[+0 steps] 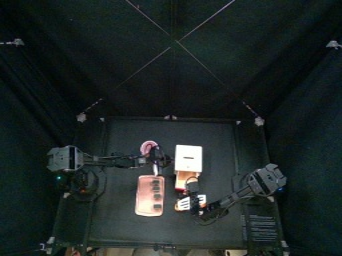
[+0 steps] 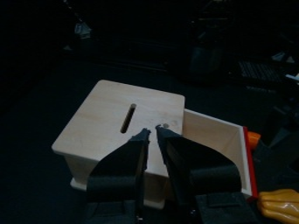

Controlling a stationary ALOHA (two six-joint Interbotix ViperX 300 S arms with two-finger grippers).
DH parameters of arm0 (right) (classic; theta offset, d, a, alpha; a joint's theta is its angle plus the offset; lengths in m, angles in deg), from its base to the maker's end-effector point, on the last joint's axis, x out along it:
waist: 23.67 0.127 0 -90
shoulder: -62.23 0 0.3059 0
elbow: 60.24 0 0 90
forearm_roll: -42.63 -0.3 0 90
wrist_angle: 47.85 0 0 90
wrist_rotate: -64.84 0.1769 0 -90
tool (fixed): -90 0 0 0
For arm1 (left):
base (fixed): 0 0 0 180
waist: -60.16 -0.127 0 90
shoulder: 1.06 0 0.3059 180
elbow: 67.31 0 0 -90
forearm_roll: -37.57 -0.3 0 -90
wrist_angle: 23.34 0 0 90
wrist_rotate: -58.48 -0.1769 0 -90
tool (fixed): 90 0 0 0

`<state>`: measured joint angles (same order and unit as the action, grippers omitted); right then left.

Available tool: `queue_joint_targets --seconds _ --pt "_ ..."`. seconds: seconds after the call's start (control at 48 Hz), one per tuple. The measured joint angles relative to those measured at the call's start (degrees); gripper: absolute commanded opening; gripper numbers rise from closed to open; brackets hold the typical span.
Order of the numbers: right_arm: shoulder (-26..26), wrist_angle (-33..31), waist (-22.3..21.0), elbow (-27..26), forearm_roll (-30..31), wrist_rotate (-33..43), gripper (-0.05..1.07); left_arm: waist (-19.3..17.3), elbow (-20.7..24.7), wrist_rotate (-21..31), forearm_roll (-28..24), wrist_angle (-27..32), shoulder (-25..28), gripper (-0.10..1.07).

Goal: Grab sushi piece from plate

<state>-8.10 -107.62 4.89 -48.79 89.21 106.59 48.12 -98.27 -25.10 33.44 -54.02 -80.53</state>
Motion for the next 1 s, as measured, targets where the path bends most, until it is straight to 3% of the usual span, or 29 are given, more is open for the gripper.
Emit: queue_joint_targets --seconds 0.292,0.5,0.812,1.0 --pt "-1.1 2.5 0.4 -0.4 7.7 0.0 0.8 1.7 -5.4 0.0 -3.3 8.7 -11.2 0.61" --pt "-1.1 8.4 -1.8 -0.5 14.9 0.0 0.8 1.9 -12.6 0.1 -3.5 9.8 -22.2 0.65" --pt "-1.0 23.6 -11.2 0.6 26.6 0.0 0.8 1.9 -22.6 0.0 -3.5 9.8 -38.3 0.83" --pt "0.4 31.4 -16.3 0.8 26.1 -0.1 0.8 2.0 -25.6 0.2 -3.3 9.8 -44.0 0.85"
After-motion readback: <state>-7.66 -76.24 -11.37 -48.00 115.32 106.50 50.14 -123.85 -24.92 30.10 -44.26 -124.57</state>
